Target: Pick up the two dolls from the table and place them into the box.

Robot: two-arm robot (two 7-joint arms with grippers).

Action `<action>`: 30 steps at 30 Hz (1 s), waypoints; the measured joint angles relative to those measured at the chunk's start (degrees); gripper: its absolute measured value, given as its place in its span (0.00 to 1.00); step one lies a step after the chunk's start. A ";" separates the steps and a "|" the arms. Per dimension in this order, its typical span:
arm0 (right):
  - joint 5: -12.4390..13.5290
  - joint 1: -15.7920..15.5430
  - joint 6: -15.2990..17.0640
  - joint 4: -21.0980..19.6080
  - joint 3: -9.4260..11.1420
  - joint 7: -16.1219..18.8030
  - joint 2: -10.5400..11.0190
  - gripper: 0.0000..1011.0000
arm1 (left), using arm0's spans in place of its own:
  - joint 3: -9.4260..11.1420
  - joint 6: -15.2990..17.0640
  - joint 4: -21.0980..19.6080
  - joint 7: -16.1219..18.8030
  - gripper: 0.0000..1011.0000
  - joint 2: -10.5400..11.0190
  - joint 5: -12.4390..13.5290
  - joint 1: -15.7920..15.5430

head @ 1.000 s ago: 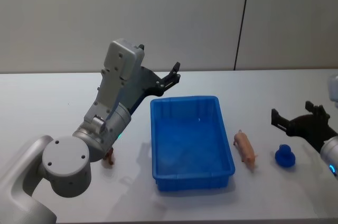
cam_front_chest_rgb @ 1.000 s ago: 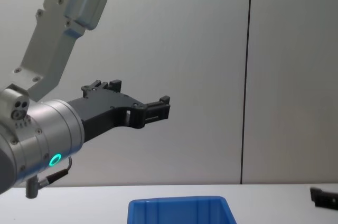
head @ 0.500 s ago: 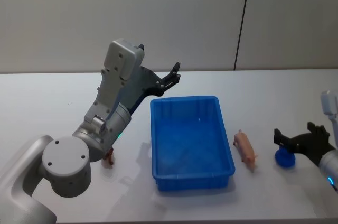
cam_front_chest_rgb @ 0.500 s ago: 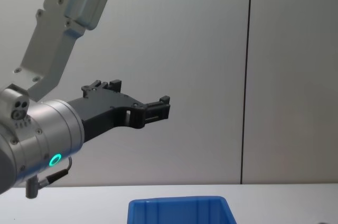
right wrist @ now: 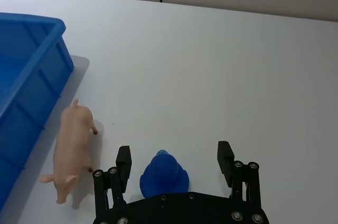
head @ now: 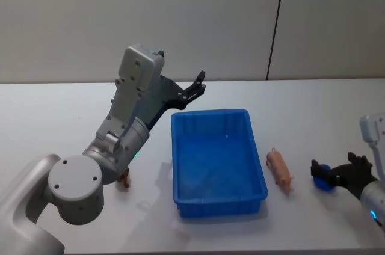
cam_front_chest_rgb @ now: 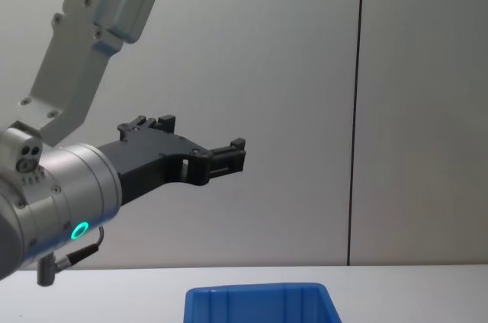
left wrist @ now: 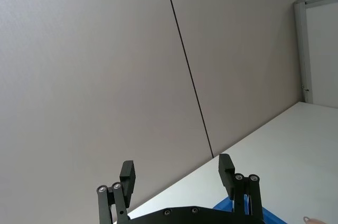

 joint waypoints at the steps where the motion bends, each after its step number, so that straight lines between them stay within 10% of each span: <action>1: -0.09 0.08 -0.15 0.24 -0.01 0.11 -0.04 0.99 | 0.00 0.00 0.00 0.00 0.99 0.00 0.00 0.00; 9: -0.84 1.26 -1.77 3.70 -0.28 1.56 -0.63 0.93 | 0.00 0.00 0.00 0.00 0.99 0.00 0.00 0.00; 30: -2.03 3.20 -4.92 8.62 -0.85 4.36 -1.77 0.31 | 0.00 0.00 0.00 0.00 0.99 0.00 0.00 0.00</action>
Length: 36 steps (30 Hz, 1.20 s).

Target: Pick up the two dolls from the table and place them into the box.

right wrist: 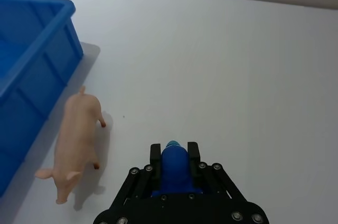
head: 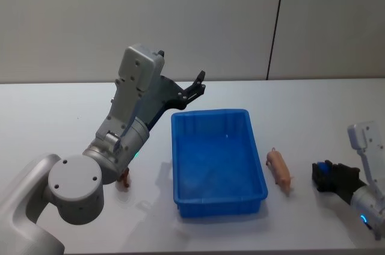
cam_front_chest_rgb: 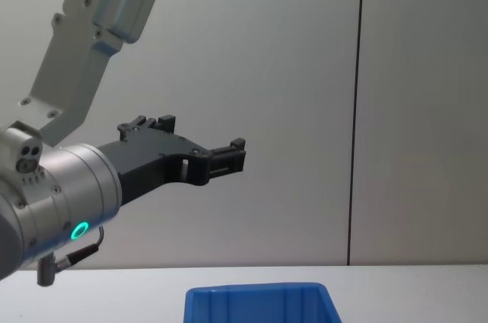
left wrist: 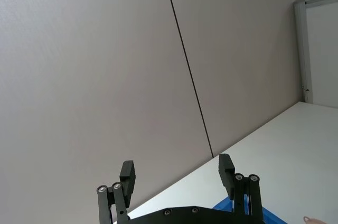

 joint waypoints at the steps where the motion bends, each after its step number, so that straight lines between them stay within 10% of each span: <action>1: -0.18 0.00 -0.55 -0.18 -0.03 0.15 -0.01 0.28 | 0.00 0.00 0.00 0.00 0.99 0.00 0.00 0.00; 36: -2.49 3.37 -12.50 -8.02 -3.18 11.08 -3.45 0.13 | 0.00 0.00 0.00 0.00 0.99 0.00 0.00 0.00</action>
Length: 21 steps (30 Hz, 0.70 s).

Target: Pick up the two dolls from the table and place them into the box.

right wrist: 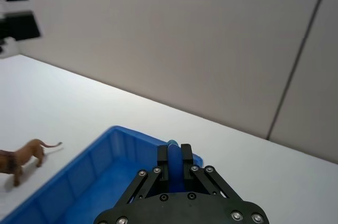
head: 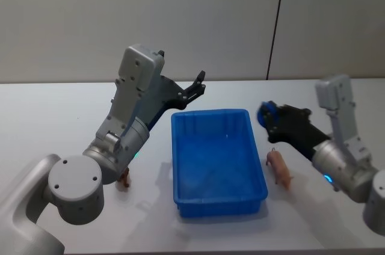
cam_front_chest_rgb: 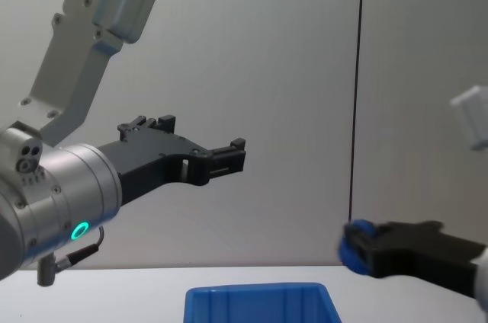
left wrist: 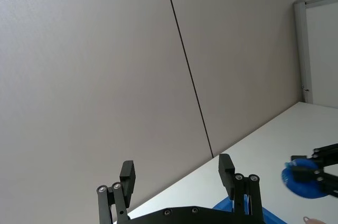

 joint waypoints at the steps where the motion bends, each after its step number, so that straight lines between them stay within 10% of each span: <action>1: -0.05 0.24 -0.12 0.19 -0.16 0.31 -0.21 0.13 | 0.00 0.00 0.00 0.00 0.99 0.00 0.00 0.00; 10: -1.27 4.54 -2.33 5.53 -2.83 6.08 -3.99 0.17 | 0.00 0.00 0.00 0.00 0.99 0.00 0.00 0.00; 21: -2.94 8.68 -3.52 12.21 -5.15 8.70 -7.51 0.52 | 0.00 0.00 0.00 0.00 0.99 0.00 0.00 0.00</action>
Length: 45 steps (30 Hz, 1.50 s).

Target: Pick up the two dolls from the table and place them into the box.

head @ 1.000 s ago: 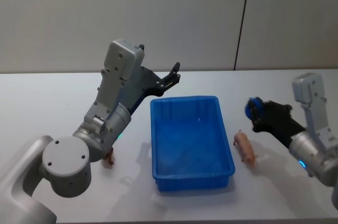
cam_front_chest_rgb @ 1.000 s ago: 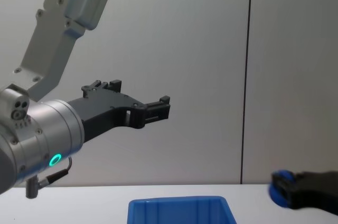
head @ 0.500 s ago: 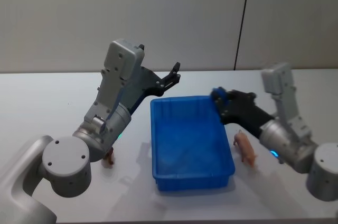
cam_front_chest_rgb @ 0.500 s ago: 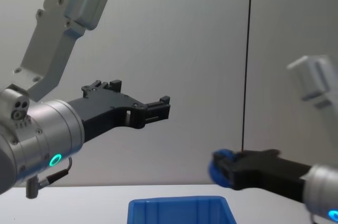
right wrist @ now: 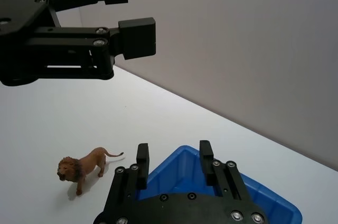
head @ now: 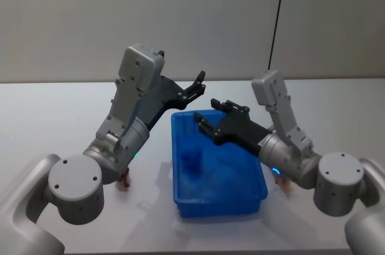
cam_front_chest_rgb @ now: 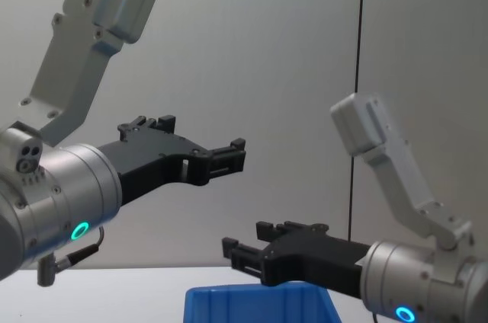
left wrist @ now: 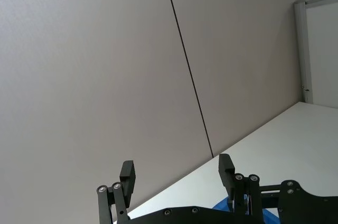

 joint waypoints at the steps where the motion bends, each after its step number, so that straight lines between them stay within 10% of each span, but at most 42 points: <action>1: -0.11 0.10 0.04 0.19 -0.07 -0.05 -0.09 0.54 | 0.00 0.00 0.00 0.00 0.99 0.00 0.00 0.00; 17: -1.49 -2.03 4.80 -2.79 0.00 -7.55 0.92 0.99 | 0.00 0.00 0.00 0.00 0.99 0.00 0.00 0.00; 45: 2.69 -12.34 20.86 -14.66 3.85 -23.64 7.43 0.99 | 0.00 0.00 0.00 0.00 0.99 0.00 0.00 0.00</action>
